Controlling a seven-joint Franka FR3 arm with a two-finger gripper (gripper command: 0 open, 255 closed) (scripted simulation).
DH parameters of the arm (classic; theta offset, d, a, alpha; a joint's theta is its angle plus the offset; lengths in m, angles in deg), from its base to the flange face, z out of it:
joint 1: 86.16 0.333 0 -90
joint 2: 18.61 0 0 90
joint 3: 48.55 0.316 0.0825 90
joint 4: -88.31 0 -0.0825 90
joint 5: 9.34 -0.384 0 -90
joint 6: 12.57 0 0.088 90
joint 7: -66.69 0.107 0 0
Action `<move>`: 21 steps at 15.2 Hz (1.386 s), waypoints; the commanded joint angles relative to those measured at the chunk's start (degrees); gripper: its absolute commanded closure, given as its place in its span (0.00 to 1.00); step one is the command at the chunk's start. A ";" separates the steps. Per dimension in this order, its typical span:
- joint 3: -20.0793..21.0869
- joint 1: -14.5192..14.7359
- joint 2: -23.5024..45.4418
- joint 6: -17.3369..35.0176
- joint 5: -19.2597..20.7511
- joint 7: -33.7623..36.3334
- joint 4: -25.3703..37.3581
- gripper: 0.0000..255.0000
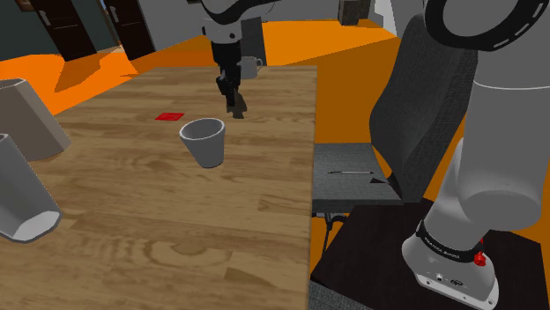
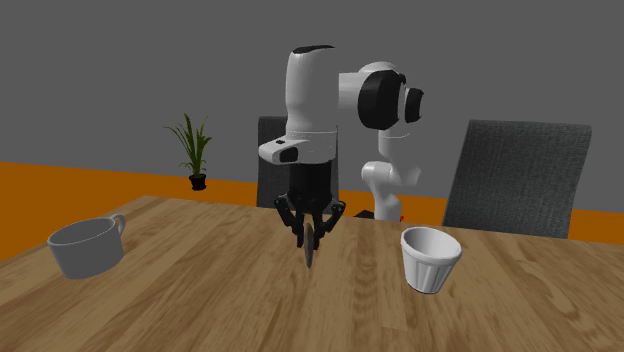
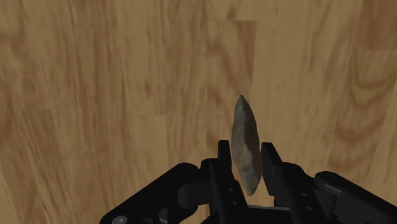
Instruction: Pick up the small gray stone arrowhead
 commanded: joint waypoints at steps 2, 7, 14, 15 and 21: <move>0.01 0.01 0.02 0.02 0.00 0.01 -0.01 1.00; -0.01 -0.03 -0.07 0.13 -0.02 -0.05 -0.21 1.00; 0.00 0.02 0.93 -5.69 0.02 -0.02 6.61 1.00; 0.01 0.03 1.14 -6.56 0.03 -0.01 7.69 1.00; 0.02 0.11 2.95 -12.07 0.11 0.03 15.01 1.00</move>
